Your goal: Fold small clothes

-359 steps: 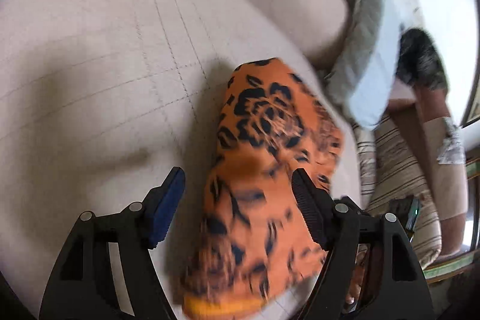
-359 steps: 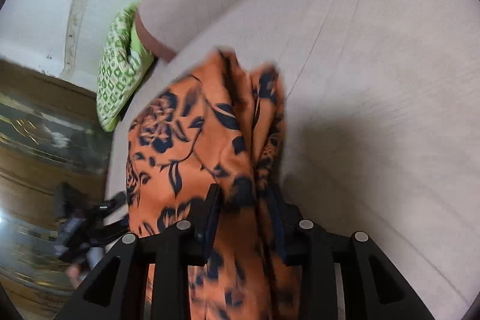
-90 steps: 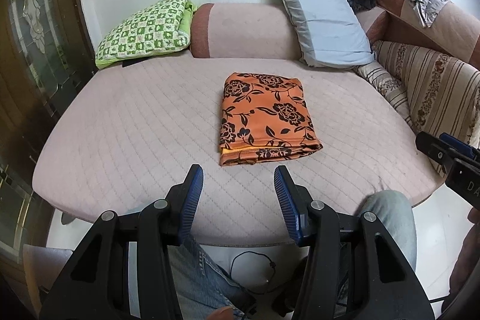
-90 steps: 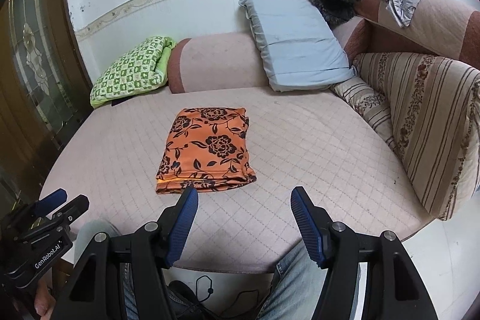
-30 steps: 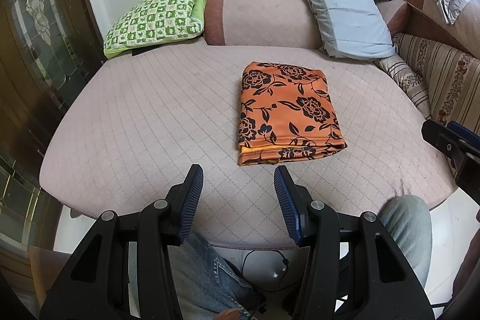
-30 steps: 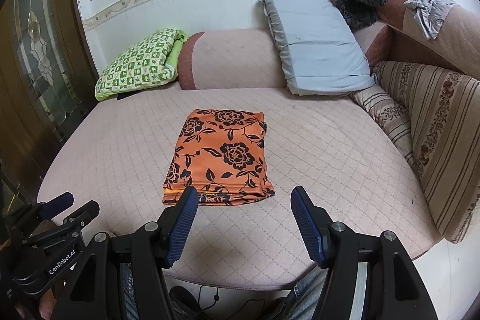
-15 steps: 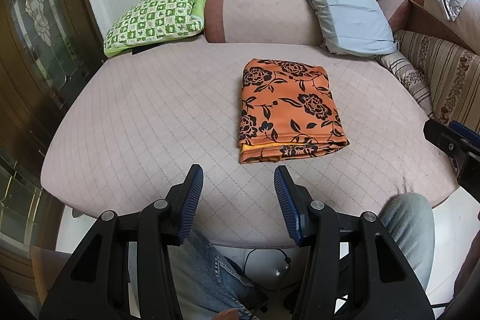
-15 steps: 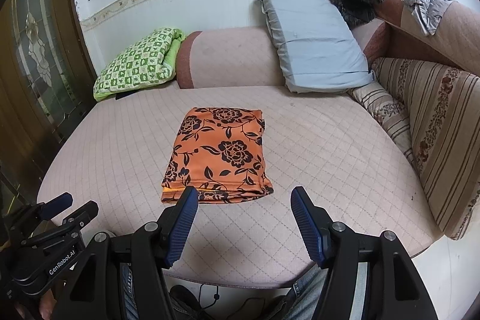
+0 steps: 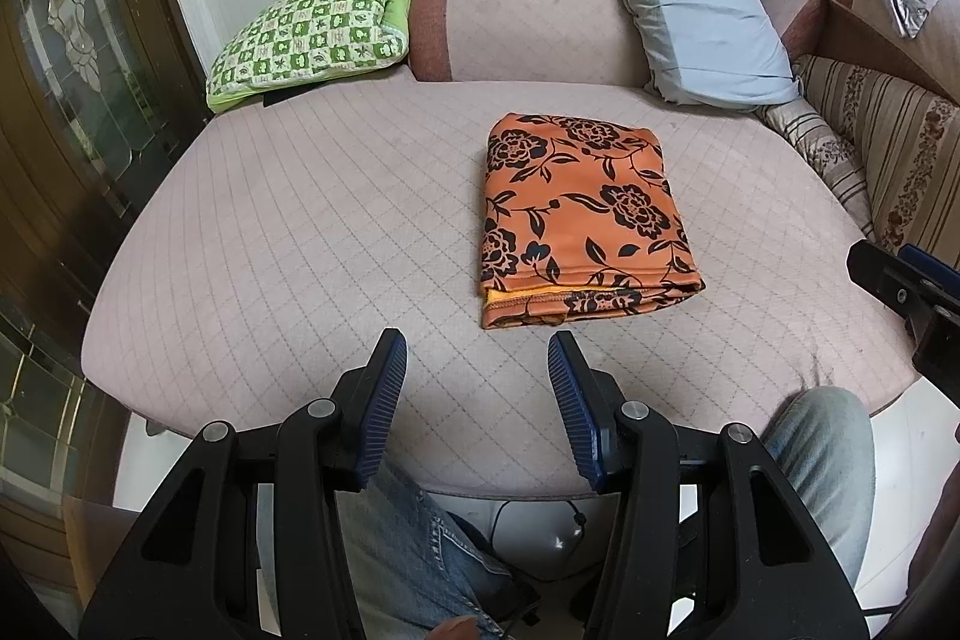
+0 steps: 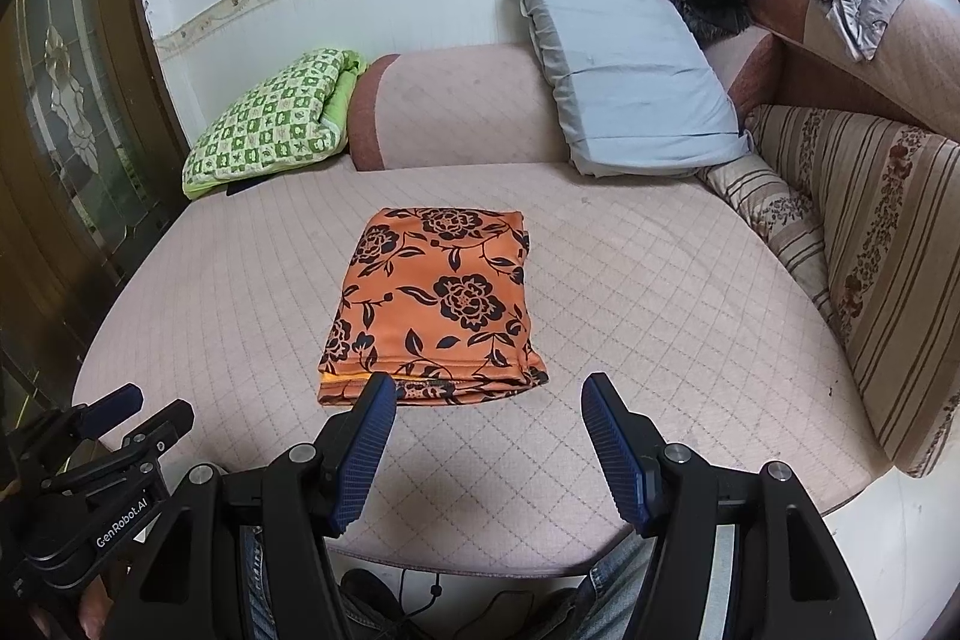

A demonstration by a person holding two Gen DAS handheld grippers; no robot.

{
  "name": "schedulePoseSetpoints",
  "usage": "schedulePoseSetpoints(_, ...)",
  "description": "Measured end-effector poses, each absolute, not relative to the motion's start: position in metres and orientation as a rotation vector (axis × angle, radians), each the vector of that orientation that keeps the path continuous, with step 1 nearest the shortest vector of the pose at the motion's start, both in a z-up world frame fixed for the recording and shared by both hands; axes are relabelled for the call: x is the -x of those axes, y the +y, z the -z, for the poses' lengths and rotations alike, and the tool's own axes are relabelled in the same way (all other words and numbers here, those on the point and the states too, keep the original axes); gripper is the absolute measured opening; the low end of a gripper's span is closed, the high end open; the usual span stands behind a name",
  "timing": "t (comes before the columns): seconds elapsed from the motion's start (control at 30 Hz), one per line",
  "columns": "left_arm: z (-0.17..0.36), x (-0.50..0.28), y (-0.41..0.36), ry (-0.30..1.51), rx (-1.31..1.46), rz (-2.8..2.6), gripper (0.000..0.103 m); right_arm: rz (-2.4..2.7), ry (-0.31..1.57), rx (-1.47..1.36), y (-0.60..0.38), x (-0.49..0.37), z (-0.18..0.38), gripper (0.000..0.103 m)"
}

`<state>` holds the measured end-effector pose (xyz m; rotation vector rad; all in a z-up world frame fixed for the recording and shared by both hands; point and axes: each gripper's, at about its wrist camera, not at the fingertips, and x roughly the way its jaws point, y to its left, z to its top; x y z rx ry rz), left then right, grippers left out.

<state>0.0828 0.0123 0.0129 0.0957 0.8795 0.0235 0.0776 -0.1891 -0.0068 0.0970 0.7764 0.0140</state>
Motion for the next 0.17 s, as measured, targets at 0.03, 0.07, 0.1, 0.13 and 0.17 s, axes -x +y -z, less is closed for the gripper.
schedulePoseSetpoints(0.03,-0.0120,-0.0829,0.0117,0.878,-0.098,-0.025,0.049,-0.014,0.776,-0.095,-0.1887,-0.0778,0.0068,0.062)
schedulePoseSetpoints(0.07,-0.0110,-0.0838,0.0117,0.878,-0.098,-0.023,0.049,-0.015,0.776,-0.094,-0.1889,-0.0787,0.0068,0.062)
schedulePoseSetpoints(0.1,-0.0102,-0.0843,0.0114,0.881,-0.095,-0.018,0.049,-0.014,0.776,-0.095,-0.1890,-0.0788,0.0072,0.062)
schedulePoseSetpoints(0.13,-0.0084,-0.0867,0.0120,0.889,-0.092,-0.010,0.049,-0.019,0.778,-0.101,-0.1897,-0.0794,0.0080,0.062)
schedulePoseSetpoints(0.17,-0.0054,-0.0922,0.0146,0.911,-0.077,-0.003,0.049,-0.024,0.781,-0.109,-0.1904,-0.0800,0.0087,0.062)
